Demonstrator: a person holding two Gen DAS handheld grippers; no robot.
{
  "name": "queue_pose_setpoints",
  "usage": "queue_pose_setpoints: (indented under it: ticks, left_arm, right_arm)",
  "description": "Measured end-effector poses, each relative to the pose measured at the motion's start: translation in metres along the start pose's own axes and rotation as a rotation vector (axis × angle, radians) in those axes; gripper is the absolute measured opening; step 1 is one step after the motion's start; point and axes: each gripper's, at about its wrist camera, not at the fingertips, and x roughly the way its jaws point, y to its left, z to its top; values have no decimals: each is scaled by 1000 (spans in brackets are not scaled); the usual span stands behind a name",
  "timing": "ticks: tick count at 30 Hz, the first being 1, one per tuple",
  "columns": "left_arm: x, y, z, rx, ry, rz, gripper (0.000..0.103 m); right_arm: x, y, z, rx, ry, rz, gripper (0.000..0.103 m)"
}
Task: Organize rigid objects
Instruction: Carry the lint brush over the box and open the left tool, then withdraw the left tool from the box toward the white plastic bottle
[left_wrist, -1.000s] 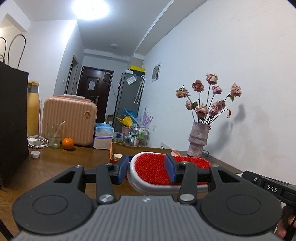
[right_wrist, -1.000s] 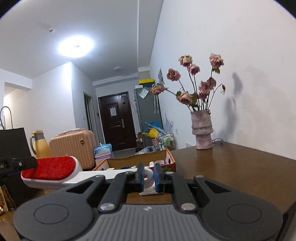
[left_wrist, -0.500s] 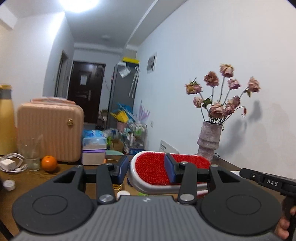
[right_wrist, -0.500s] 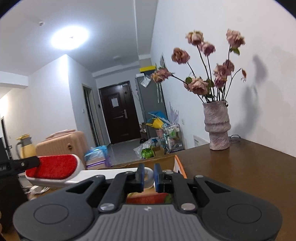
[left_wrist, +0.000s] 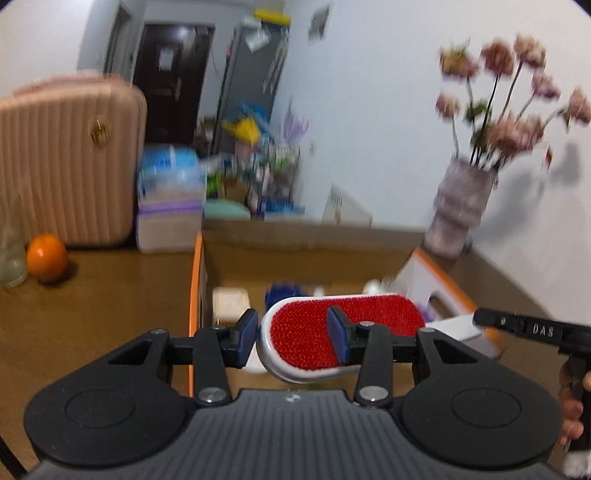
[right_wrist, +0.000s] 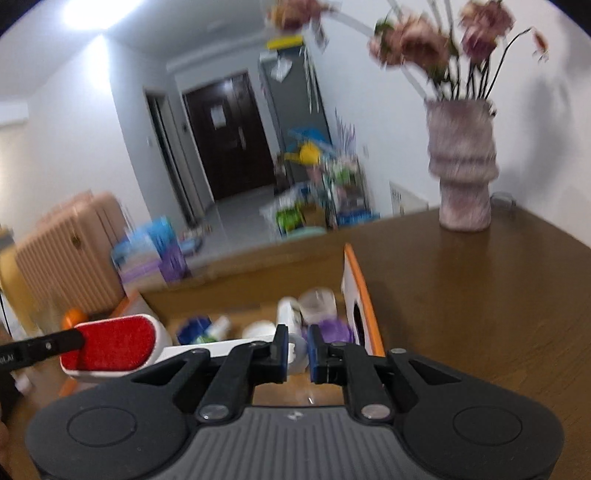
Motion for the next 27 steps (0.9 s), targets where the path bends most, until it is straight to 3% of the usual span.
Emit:
queue_pose_setpoints:
  ticks: [1, 3, 5, 7, 10, 12, 16, 20, 24, 27]
  left_arm:
    - [6, 2, -4, 3, 27, 1, 38]
    - [16, 2, -10, 39, 79, -8, 21]
    - [25, 3, -14, 32, 142, -30, 22]
    - [26, 1, -16, 57, 148, 21, 23]
    - [18, 2, -12, 79, 166, 48, 35]
    - [9, 1, -7, 86, 167, 79, 53]
    - [-15, -8, 0, 114, 153, 113, 69]
    - [-42, -23, -2, 135, 124, 142, 83]
    - [-78, -36, -9, 131, -5, 151, 96]
    - [-110, -48, -23, 190, -157, 152, 101]
  right_arm:
    - [3, -1, -3, 3, 6, -2, 12]
    - [10, -1, -7, 6, 33, 23, 11]
    - [16, 3, -9, -1, 91, 92, 11]
    - [16, 12, -9, -51, 104, 62, 15]
    - [1, 23, -2, -129, 86, 21, 15]
    - [-9, 23, 9, -141, 87, 21, 18]
    - [-22, 21, 18, -162, 127, 20, 31]
    - [-39, 25, 14, -167, 141, 15, 36]
    - [-77, 29, 3, -157, 56, 64, 59]
    - [-106, 32, -9, -169, -49, 122, 61]
